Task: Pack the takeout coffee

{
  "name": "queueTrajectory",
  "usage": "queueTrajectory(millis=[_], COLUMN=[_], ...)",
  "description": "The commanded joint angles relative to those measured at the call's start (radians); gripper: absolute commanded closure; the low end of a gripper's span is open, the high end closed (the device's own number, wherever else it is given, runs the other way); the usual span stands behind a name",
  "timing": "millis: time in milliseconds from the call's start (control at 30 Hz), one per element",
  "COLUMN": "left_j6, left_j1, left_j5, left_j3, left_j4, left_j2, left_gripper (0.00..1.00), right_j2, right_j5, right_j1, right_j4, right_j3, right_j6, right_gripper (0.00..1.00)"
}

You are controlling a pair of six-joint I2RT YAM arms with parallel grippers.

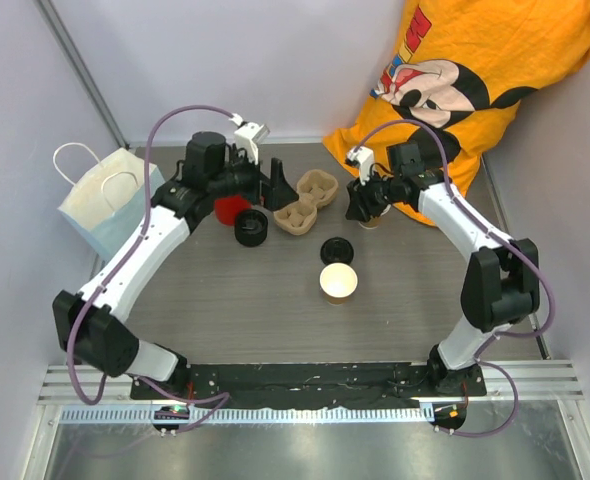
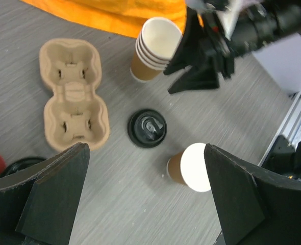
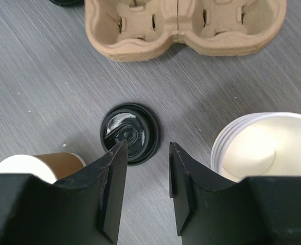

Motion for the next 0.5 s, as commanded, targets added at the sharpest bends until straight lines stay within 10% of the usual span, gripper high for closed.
queueTrajectory(millis=[0,467], left_j6=[0.123,0.139], left_j1=[0.016,0.02], left_j5=[-0.026,0.02], left_j3=[-0.112,-0.114], left_j4=[0.003,-0.04], left_j2=[-0.099,-0.085], left_gripper=[0.0,0.0], right_j2=[0.085,0.27], right_j5=[0.014,0.122], right_j1=[0.01,0.088], right_j4=[-0.069,-0.057], right_j3=[0.066,0.111], right_j6=[-0.052,-0.094], right_gripper=[0.57,0.51])
